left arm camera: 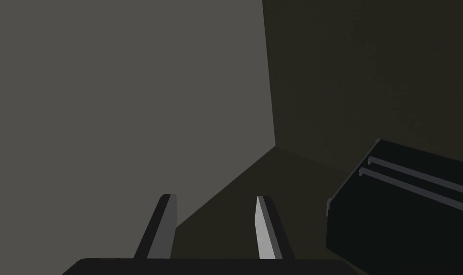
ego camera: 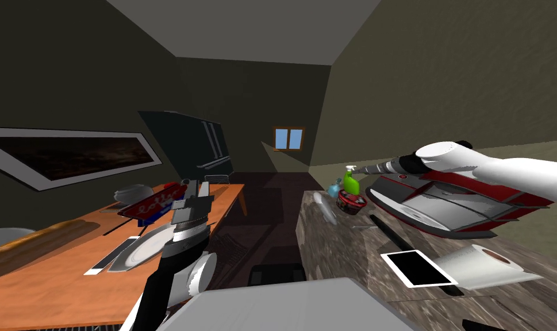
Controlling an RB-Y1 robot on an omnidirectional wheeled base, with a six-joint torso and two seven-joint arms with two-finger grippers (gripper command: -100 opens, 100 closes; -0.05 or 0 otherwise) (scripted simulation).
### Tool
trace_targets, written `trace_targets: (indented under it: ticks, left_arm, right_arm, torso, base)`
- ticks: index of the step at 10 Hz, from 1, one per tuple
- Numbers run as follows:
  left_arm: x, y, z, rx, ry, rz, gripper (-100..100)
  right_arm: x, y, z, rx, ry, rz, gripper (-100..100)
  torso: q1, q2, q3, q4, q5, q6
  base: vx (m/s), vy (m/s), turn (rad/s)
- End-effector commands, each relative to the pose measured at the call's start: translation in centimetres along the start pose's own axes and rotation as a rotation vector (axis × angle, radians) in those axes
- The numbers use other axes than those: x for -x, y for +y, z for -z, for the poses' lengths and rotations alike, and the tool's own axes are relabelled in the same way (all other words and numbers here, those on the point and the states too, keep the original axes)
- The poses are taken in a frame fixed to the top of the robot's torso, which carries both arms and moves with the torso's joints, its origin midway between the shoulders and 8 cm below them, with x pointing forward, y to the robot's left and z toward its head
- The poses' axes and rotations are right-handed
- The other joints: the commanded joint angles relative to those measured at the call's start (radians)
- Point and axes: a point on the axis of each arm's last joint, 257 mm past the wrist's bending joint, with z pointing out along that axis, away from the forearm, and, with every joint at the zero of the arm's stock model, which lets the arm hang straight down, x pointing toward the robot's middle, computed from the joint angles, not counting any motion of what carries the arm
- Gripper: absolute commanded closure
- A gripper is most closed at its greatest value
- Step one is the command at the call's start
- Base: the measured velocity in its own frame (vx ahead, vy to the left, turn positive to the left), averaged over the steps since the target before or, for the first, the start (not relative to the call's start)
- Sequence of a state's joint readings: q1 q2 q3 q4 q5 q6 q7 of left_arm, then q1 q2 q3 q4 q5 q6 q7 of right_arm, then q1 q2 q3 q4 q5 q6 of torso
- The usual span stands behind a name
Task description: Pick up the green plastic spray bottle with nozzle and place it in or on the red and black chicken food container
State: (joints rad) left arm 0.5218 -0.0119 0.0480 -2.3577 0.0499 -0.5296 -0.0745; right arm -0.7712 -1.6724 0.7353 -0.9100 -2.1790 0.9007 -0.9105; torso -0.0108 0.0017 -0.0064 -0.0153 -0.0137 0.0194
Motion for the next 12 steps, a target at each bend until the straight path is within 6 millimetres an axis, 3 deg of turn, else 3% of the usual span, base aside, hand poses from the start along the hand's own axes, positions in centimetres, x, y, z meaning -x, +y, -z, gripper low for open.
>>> trace_targets:
  ticks: [1,5,6,7,12]
  left_arm:
    - [0.0,0.0,0.0,0.0,0.0,0.0,0]
    - [0.0,0.0,0.0,0.0,0.0,0.0,0]
    - [0.0,0.0,0.0,0.0,0.0,0.0,0]
    - [0.0,0.0,0.0,0.0,0.0,0.0,0]
    - [0.0,0.0,0.0,0.0,0.0,0.0,0]
  right_arm:
    - [-0.4,0.4,1.5,0.006,0.001,0.0,-100]
    - [-1.6,1.4,4.9,0.025,0.008,-0.001,-100]
    - [-1.4,1.3,4.5,0.022,0.006,0.0,-100]
    - [-1.4,1.3,4.6,0.022,0.006,0.0,0]
    - [-1.4,1.3,4.6,0.022,0.006,0.0,0]
  torso:
    - [0.0,0.0,0.0,0.0,0.0,0.0]
    - [-0.001,0.0,0.0,0.0,0.0,0.0]
    - [-0.001,0.0,0.0,0.0,0.0,0.0]
    - [-0.002,0.001,0.0,0.0,-0.001,0.0]
    - [-0.003,0.001,0.0,0.0,-0.001,0.0]
  base:
    - [0.017,0.029,0.033]
    - [0.015,0.024,0.054]
    - [0.007,0.008,0.009]
    - [0.0,0.0,0.0]
    - [0.0,0.0,0.0]
